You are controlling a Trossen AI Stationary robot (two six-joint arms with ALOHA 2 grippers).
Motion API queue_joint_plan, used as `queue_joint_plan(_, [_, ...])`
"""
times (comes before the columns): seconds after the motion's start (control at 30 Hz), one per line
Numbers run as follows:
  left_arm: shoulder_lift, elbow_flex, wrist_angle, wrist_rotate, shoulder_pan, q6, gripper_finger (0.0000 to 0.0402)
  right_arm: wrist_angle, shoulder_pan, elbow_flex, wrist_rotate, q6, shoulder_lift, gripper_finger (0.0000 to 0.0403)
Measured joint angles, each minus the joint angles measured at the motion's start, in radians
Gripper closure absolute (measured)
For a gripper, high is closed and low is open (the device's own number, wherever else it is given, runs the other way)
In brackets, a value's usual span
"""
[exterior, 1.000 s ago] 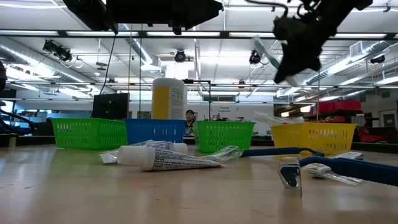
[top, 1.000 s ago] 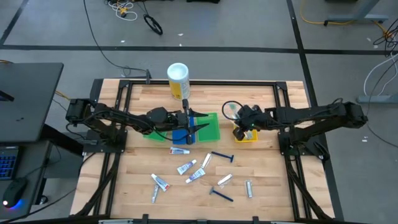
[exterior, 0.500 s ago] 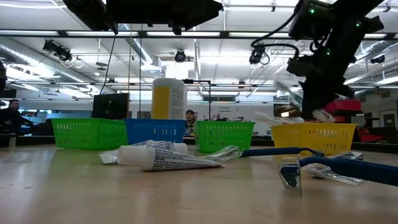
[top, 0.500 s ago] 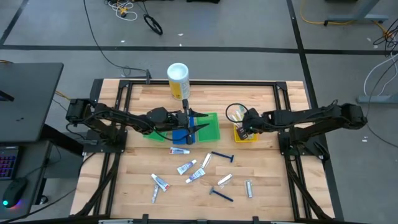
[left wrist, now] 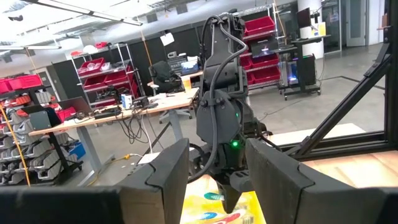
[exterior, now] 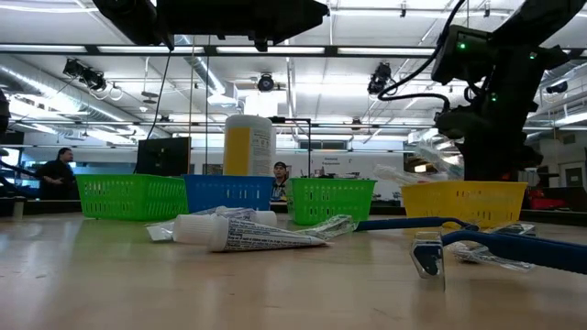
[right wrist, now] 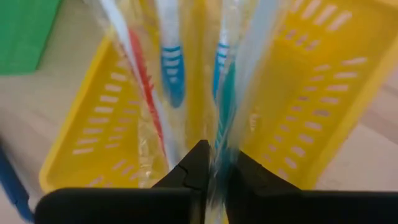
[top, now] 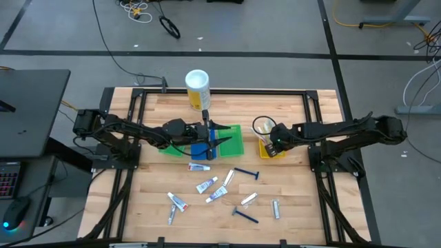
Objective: Pick & Place Travel size toiletries
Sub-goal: Put the green and white toothbrush into the yellow bin, then adjust the red and white toothbrush in the yellow bin
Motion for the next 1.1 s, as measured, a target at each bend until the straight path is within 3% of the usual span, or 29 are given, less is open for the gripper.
queue_joint_plan(0.4, [0.000,0.000,0.000,0.000,0.000,0.000,0.0232,-0.012,-0.016,0.000,-0.018,-0.023,0.000,0.0314])
queue_joint_plan(0.73, [0.000,0.000,-0.007,0.000,0.000,0.000,0.0232,-0.037,-0.017,0.033,-0.008,-0.158,0.000,0.0294])
queue_joint_plan(1.0, [0.000,0.000,-0.012,0.002,0.000,0.000,0.0232,-0.266,-0.017,0.166,0.040,-0.169,-0.001,0.0293])
queue_joint_plan(1.1, [0.000,0.000,-0.013,0.006,0.000,0.000,0.0232,-0.275,-0.016,0.188,0.046,-0.181,-0.001,0.0293])
